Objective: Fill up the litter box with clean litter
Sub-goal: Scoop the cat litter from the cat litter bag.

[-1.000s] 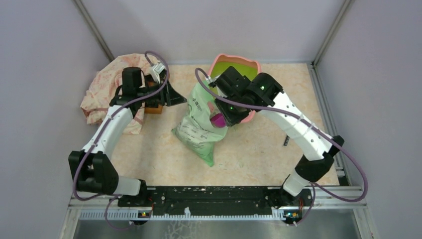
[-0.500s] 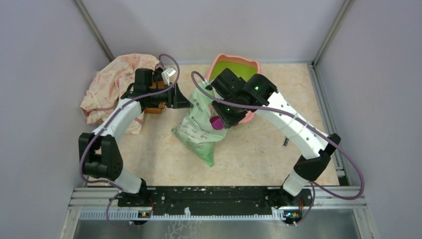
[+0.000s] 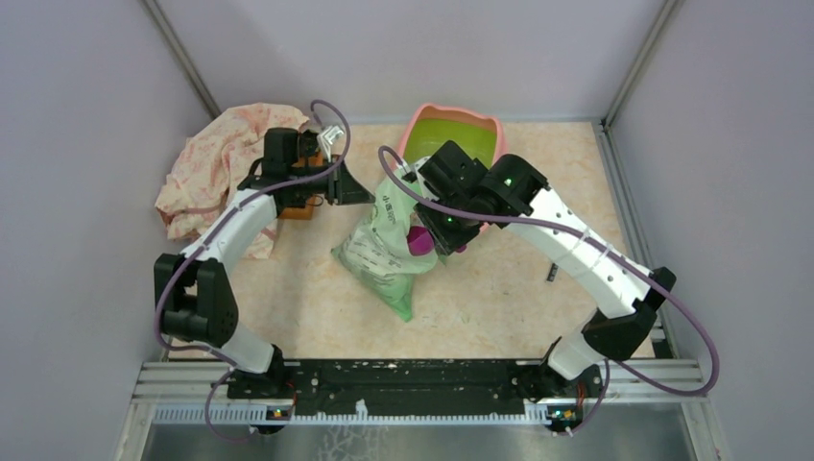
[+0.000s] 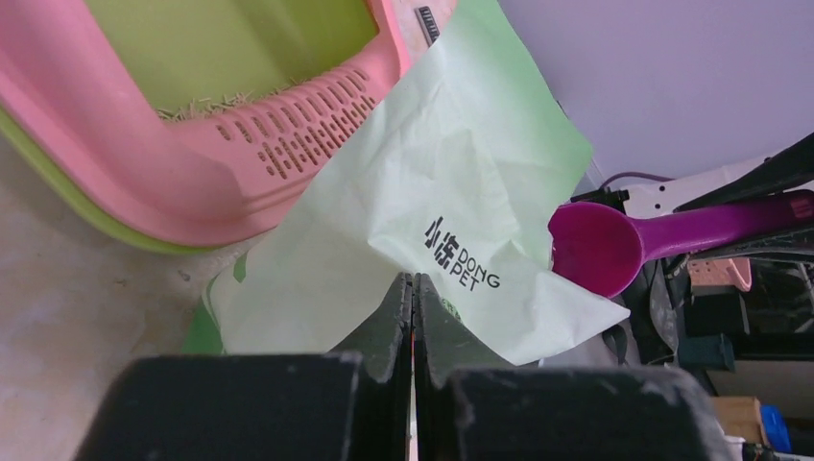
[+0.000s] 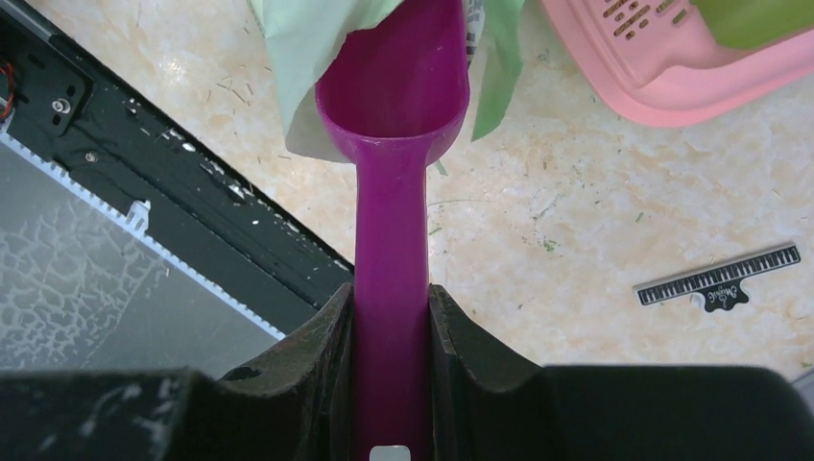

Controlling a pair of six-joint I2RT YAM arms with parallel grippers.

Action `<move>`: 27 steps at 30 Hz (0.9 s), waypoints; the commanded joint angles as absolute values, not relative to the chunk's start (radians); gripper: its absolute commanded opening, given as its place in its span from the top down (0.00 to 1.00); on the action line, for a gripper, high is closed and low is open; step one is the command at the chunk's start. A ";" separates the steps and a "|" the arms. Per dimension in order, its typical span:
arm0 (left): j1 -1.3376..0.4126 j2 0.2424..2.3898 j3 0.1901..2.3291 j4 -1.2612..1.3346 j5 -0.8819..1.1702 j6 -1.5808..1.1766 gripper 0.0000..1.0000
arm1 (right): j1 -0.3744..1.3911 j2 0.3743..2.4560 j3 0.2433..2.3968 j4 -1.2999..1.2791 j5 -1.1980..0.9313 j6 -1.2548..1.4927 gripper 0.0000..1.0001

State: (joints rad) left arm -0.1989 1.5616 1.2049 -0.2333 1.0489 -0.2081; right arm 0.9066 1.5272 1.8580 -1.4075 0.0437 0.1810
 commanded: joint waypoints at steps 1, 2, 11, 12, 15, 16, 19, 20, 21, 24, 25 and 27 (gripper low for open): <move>-0.233 1.570 1.214 -0.210 1.096 -0.206 1.00 | 0.897 1.481 1.851 -1.365 0.029 0.163 1.00; -0.235 1.563 1.213 -0.215 1.095 -0.205 1.00 | 0.895 1.479 1.849 -1.364 0.028 0.162 1.00; -0.235 1.392 1.149 -0.310 1.072 -0.156 1.00 | 0.894 1.476 1.863 -1.382 0.031 0.163 1.00; -0.235 1.368 1.137 -0.315 1.072 -0.154 1.00 | 0.894 1.480 1.866 -1.383 0.026 0.163 1.00; -0.235 1.312 1.093 -0.314 1.057 -0.168 1.00 | 0.894 1.488 1.862 -1.377 0.014 0.161 1.00; -0.235 1.300 1.082 -0.327 1.038 -0.165 0.99 | 0.894 1.490 1.860 -1.374 0.012 0.161 1.00; -0.235 1.276 1.078 -0.383 0.933 -0.134 0.88 | 0.895 1.509 1.864 -1.374 0.013 0.147 1.00; -0.235 1.271 1.078 -0.393 0.904 -0.134 0.84 | 0.894 1.519 1.868 -1.377 0.018 0.144 1.00; -0.235 1.270 1.077 -0.399 0.869 -0.143 0.82 | 0.894 1.531 1.876 -1.382 0.027 0.142 1.00; -0.235 1.282 1.078 -0.406 0.810 -0.173 0.78 | 0.895 1.561 1.892 -1.390 0.062 0.143 1.00; -0.235 1.288 1.077 -0.410 0.801 -0.179 0.78 | 0.894 1.570 1.893 -1.393 0.077 0.143 1.00; -0.235 1.303 1.077 -0.412 0.776 -0.190 0.77 | 0.894 1.595 1.896 -1.397 0.103 0.142 1.00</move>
